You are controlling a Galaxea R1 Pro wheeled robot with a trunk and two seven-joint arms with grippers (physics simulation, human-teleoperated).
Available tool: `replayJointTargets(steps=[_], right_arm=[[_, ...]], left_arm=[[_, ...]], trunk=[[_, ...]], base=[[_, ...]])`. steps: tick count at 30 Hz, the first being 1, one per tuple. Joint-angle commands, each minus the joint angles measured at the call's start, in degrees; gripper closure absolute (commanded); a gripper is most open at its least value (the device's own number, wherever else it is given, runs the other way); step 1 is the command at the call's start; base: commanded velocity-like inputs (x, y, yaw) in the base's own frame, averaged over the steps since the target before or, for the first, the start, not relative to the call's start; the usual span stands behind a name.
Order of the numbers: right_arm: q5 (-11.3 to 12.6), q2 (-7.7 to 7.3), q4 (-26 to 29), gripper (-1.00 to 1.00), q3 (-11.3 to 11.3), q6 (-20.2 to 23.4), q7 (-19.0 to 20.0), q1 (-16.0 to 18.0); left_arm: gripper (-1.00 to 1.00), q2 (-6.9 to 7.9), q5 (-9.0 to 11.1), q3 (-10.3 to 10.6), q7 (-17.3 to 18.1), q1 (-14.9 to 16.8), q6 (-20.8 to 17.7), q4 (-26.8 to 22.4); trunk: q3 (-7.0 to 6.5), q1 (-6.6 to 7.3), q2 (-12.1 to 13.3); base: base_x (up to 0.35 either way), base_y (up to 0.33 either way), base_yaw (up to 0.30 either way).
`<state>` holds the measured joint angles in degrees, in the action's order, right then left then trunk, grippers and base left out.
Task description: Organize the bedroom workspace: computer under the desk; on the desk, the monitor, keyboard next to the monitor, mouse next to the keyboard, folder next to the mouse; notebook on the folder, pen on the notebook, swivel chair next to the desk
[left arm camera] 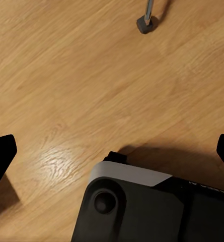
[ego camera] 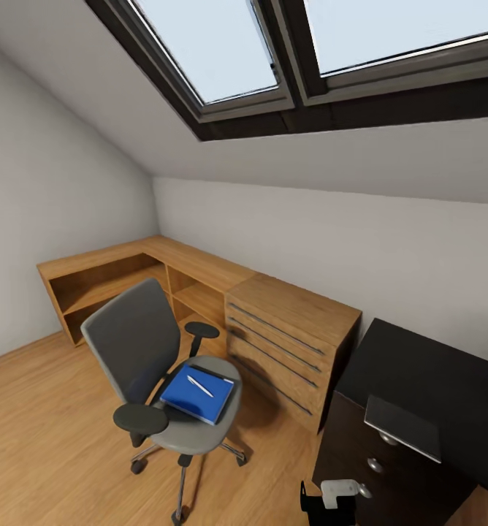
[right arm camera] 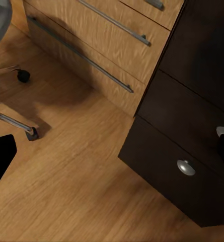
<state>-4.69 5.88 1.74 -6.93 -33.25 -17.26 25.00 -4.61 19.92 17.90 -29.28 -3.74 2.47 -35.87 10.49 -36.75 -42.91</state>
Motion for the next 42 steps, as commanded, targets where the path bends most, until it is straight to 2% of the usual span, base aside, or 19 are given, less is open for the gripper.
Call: replayJointTargets(steps=[1, 15, 42], right_arm=[[-0.49, -0.01, -0.06, -1.00, -0.26, 0.03, -0.59, 0.05], [-0.51, 0.07, -0.07, -1.00, -0.28, 0.03, -0.59, 0.05], [-0.58, 0.36, -0.07, -1.00, -0.30, -0.19, -0.59, 0.05]], left_arm=[[-1.00, 0.04, 0.60, 0.30, -0.34, 0.01, 0.26, -0.08], [-1.00, 0.04, 0.64, 0.30, -0.34, 0.02, 0.26, -0.08], [-1.00, 0.04, 0.65, 0.30, -0.34, 0.01, 0.26, -0.08]], trunk=[[0.07, -0.01, -0.06], [0.08, -0.01, -0.06], [-0.20, -0.01, -0.06]], base=[[0.000, 0.000, 0.007], [0.000, 0.000, 0.010], [0.000, 0.000, 0.269]])
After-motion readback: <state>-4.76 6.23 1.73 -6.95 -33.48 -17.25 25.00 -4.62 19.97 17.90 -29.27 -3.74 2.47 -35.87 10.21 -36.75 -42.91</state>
